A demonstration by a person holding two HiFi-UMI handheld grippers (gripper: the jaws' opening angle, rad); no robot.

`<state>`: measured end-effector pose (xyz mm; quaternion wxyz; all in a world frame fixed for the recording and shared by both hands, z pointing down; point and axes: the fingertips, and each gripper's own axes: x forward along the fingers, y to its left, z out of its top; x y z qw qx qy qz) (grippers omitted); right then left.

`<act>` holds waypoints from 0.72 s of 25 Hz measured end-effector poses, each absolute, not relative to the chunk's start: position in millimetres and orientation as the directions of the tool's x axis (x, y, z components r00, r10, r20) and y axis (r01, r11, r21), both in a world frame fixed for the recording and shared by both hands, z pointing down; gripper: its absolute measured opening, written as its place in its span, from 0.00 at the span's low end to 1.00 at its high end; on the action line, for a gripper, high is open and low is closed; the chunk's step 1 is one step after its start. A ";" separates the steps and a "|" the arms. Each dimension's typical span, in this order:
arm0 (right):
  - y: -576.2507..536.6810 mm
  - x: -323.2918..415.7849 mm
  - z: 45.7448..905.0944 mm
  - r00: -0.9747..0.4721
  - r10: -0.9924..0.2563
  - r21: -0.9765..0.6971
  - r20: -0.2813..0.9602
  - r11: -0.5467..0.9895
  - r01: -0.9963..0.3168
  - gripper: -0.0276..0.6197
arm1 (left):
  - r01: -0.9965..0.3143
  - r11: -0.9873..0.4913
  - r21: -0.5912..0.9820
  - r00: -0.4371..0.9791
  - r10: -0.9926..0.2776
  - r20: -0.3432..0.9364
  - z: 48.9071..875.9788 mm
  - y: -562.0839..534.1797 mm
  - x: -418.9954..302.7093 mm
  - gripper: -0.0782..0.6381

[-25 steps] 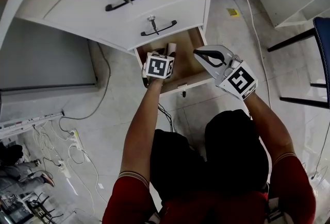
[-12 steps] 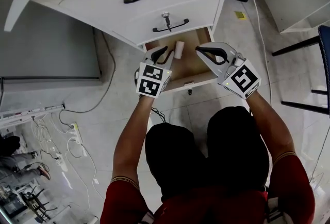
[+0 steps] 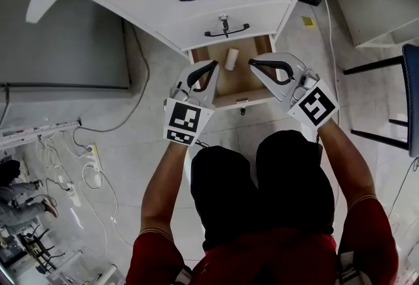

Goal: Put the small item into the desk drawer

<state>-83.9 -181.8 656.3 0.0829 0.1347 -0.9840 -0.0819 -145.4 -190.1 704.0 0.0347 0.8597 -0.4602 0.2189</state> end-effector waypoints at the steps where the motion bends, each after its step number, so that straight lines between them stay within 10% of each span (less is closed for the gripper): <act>1: -179.0 -84.9 647.8 -0.951 -0.272 0.188 0.145 0.952 -0.243 0.06 | -0.807 -0.573 -0.145 0.488 -0.784 0.382 688.9 -186.8 -144.9 0.12; 18: -141.1 -90.0 408.1 -0.955 -0.291 -0.034 0.048 0.955 -0.293 0.06 | -0.833 -0.549 -0.072 0.528 -0.827 0.196 419.1 -116.1 -126.9 0.12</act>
